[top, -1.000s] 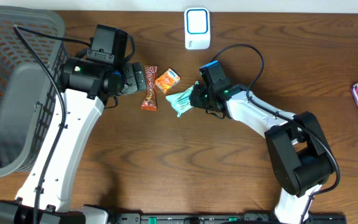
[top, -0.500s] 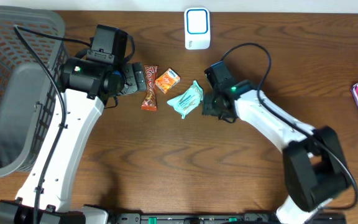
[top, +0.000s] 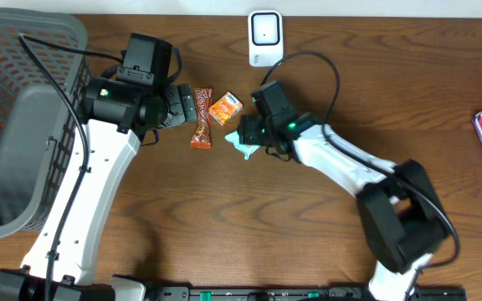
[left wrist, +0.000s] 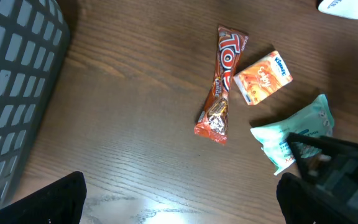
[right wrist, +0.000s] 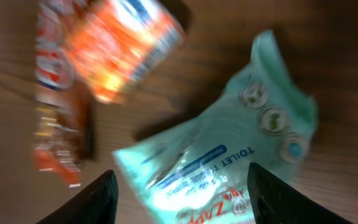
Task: Scan the item barcode
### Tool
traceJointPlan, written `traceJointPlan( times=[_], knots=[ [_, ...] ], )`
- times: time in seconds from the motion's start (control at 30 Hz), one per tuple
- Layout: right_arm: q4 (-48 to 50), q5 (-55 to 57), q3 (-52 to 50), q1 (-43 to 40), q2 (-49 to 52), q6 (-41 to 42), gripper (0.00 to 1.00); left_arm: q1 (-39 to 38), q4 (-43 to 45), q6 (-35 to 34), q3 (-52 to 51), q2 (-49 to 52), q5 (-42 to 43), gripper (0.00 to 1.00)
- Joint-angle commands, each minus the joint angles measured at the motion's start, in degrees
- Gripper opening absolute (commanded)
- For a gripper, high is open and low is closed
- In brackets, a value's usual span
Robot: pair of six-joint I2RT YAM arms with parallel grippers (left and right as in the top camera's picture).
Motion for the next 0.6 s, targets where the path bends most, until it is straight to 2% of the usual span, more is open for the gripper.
traceJointPlan(
  times=[0.0,0.2,0.57],
  knots=[
    [0.8,3.6,0.4,-0.1,2.6,0.7,0.63,0.1,-0.2,0.2,-0.1,-0.1,-0.6,0.98],
    [-2.8,6.7,0.4,-0.4,4.4,0.8,0.59,0.1,-0.2,0.2,-0.1,-0.1,-0.6,0.98],
    [-12.4,9.6,0.5,-1.4,-4.9,-3.1,0.64,0.1,-0.2,0.2,-0.1,-0.1,-0.6,0.98]
  ],
)
